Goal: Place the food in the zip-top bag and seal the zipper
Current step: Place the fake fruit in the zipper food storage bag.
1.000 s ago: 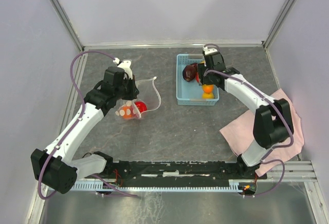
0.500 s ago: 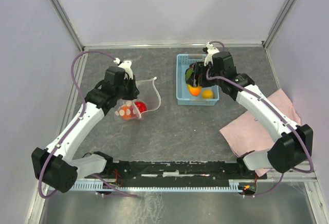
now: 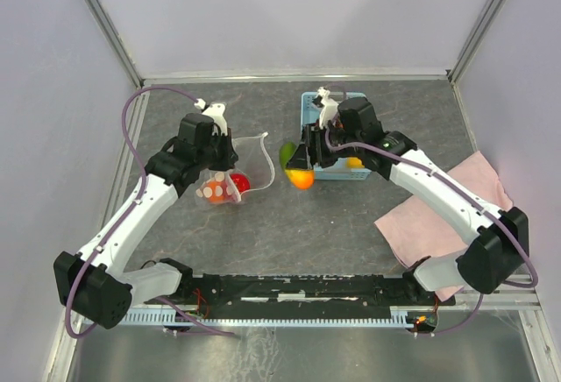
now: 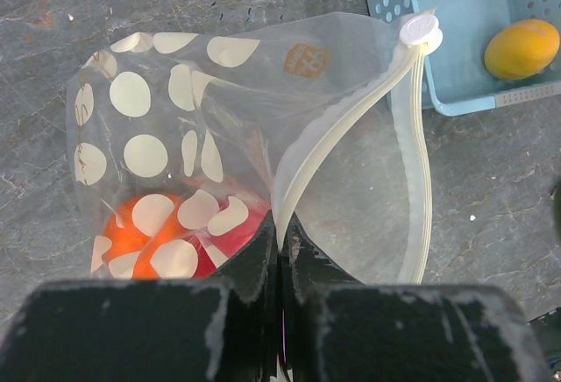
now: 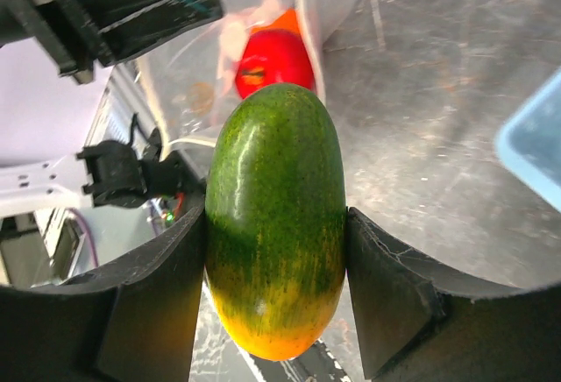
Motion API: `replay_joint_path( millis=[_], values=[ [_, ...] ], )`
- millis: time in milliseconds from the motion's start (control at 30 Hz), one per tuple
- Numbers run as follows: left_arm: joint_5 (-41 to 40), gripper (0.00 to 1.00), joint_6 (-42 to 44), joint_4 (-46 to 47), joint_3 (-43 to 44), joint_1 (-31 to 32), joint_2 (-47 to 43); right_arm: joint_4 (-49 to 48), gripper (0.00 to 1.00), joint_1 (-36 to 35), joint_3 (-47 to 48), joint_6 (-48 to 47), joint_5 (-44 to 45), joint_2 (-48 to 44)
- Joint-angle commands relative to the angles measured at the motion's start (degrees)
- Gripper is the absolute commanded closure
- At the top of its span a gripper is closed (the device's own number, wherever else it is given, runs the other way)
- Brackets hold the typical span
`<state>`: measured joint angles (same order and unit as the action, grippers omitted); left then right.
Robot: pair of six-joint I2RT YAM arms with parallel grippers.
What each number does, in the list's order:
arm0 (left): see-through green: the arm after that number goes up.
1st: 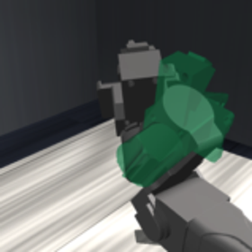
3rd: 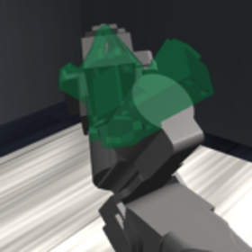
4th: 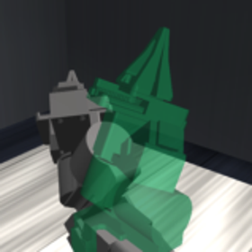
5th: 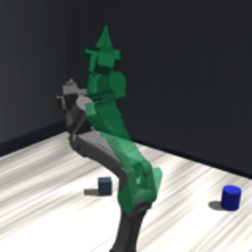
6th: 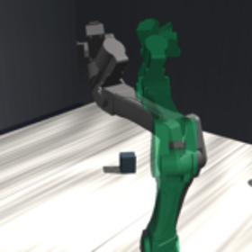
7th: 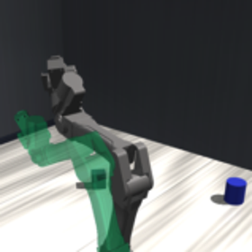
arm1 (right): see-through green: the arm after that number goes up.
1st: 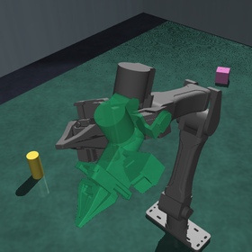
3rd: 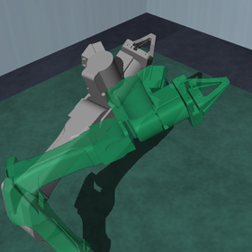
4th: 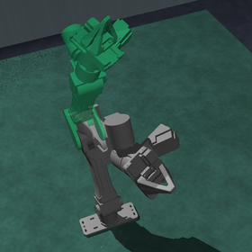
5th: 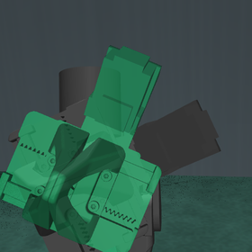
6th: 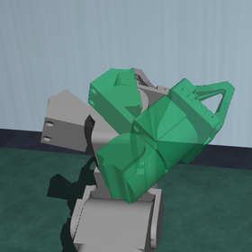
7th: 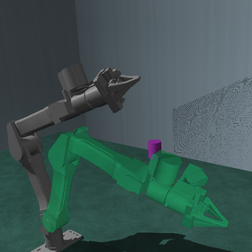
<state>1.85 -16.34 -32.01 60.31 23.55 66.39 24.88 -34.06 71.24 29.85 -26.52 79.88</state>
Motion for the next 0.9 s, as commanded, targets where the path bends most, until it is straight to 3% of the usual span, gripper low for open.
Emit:
replay_joint_path(
  millis=[0, 500, 700, 867],
  values=[
    [1.28, 0.97, 0.12, 2.64, 0.86, 0.52, -1.24, -3.15, 0.57, -3.42, 4.15, 2.22, -5.93, 2.33],
    [3.15, 0.97, 1.00, 3.39, 0.51, 2.55, -1.61, -6.95, 0.57, -8.29, 10.26, 7.39, -10.87, 13.93],
    [3.84, 0.97, 1.44, 3.60, 0.38, 3.16, -2.13, -7.39, 0.57, -8.21, 12.29, 8.87, -8.11, 18.31],
    [4.99, 0.97, 1.67, 3.54, 0.40, 3.58, -2.16, -9.36, 0.56, -8.24, 12.15, 10.50, 0.70, 19.55]
  ],
)
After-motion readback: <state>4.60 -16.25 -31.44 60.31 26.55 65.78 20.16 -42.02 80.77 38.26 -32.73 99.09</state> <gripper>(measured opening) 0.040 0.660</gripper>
